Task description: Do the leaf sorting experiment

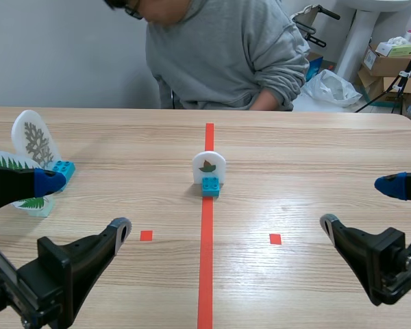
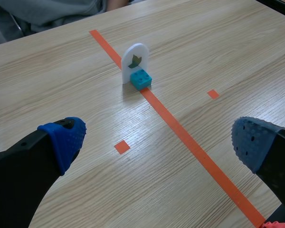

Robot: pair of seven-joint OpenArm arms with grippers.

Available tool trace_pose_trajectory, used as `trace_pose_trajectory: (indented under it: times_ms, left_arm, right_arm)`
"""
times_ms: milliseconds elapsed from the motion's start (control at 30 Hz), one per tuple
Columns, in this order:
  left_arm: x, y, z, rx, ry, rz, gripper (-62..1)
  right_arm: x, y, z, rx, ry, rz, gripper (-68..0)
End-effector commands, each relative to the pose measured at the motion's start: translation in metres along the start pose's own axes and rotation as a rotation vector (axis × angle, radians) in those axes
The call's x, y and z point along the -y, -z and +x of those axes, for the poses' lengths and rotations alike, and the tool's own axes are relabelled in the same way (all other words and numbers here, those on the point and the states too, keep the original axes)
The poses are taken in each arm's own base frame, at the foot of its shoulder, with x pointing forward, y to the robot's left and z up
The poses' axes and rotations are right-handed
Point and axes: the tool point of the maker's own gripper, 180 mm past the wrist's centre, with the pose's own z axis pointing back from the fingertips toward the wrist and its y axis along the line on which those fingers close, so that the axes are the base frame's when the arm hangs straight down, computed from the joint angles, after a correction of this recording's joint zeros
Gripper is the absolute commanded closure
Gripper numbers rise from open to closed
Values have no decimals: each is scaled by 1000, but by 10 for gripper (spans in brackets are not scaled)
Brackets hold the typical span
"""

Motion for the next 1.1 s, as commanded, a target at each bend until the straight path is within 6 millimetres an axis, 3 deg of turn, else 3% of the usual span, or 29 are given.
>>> trace_pose_trajectory:
  times_ms: [0, 800, 1067]
  left_arm:
    - [-2, 0, 3, 15, 1, 1, -623]
    - [-2, 0, 3, 15, 1, 1, -623]
    - [-2, 0, 3, 15, 1, 1, -623]
  right_arm:
    - [3, 1, 11, 37, -11, -6, -547]
    - [4, 1, 11, 35, -14, -14, -547]
    - [14, 5, 11, 8, -129, -45, -547]
